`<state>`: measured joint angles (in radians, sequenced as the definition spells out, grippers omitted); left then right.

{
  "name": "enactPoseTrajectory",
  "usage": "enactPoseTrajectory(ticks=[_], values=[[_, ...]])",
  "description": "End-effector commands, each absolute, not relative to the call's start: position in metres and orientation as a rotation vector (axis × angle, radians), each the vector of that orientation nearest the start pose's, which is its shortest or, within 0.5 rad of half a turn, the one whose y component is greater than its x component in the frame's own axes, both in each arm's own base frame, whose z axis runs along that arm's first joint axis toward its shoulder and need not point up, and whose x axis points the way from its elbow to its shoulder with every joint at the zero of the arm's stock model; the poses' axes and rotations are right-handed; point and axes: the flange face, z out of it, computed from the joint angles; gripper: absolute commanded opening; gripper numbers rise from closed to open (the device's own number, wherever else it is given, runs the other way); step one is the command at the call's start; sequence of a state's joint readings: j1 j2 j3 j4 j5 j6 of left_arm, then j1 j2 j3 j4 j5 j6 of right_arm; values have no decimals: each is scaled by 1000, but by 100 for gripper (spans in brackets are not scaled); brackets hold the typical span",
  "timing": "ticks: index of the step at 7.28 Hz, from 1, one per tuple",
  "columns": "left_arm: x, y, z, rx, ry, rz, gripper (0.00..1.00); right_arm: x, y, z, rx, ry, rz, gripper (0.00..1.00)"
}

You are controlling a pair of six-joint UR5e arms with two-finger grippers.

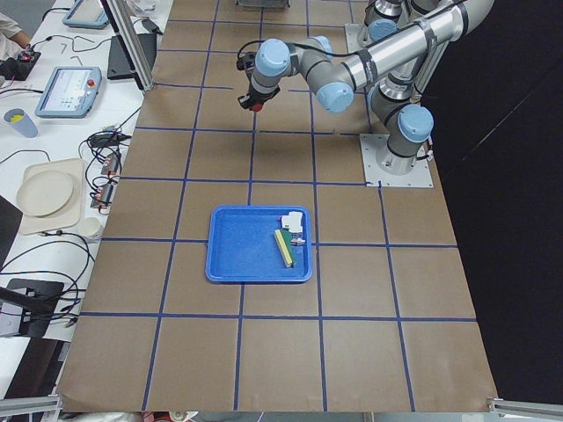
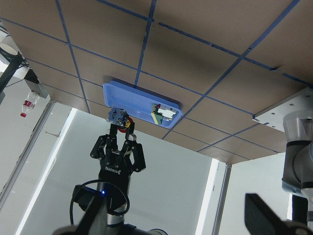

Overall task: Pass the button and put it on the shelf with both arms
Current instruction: 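Lift the button toward table center while the right gripper opens and approaches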

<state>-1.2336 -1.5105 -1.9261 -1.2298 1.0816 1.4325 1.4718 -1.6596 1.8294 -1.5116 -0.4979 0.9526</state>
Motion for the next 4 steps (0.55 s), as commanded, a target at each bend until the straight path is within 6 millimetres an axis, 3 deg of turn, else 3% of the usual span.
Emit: enactPoseTrajectory(ticks=[1, 2, 4], values=[[-105, -465, 421, 1978, 2680, -762, 20, 175, -459, 447, 1305, 1713, 816, 100], [-141, -455, 430, 2084, 2597, -789, 20, 168, -470, 436, 1386, 1659, 869, 100], [-186, -447, 437, 2121, 2536, -871, 20, 148, -497, 410, 1450, 1502, 958, 100]])
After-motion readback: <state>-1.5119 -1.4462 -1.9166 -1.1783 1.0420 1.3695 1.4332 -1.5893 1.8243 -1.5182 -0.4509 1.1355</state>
